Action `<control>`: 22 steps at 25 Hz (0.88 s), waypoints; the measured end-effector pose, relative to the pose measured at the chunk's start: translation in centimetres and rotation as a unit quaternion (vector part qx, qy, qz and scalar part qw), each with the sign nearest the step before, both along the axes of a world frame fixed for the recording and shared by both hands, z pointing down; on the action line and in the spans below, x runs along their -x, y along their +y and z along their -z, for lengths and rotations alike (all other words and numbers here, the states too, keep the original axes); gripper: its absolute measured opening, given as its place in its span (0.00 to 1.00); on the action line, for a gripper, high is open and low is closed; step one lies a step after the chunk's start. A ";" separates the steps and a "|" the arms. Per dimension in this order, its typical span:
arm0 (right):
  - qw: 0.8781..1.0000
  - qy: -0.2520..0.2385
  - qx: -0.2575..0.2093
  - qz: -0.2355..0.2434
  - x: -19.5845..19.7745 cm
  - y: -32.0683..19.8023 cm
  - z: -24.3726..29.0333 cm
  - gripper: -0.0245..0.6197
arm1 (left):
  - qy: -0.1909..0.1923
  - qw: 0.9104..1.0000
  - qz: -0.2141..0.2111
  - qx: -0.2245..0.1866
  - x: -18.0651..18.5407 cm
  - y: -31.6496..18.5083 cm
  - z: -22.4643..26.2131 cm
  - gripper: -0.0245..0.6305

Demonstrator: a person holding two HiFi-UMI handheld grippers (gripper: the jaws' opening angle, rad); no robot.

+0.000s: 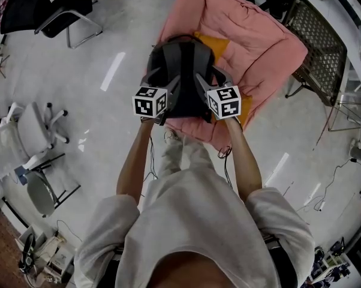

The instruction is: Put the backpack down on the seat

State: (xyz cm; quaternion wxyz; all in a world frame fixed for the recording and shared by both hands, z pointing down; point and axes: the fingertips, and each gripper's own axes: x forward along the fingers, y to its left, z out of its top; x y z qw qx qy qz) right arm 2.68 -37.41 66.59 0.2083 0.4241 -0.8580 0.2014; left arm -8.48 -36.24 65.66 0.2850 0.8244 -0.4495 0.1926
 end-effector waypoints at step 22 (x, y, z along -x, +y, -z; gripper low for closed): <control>0.999 -0.011 -0.053 -0.001 0.5 9.0 9.4 0.04 | 0.018 0.997 -0.015 -0.067 0.6 8.3 8.6 0.06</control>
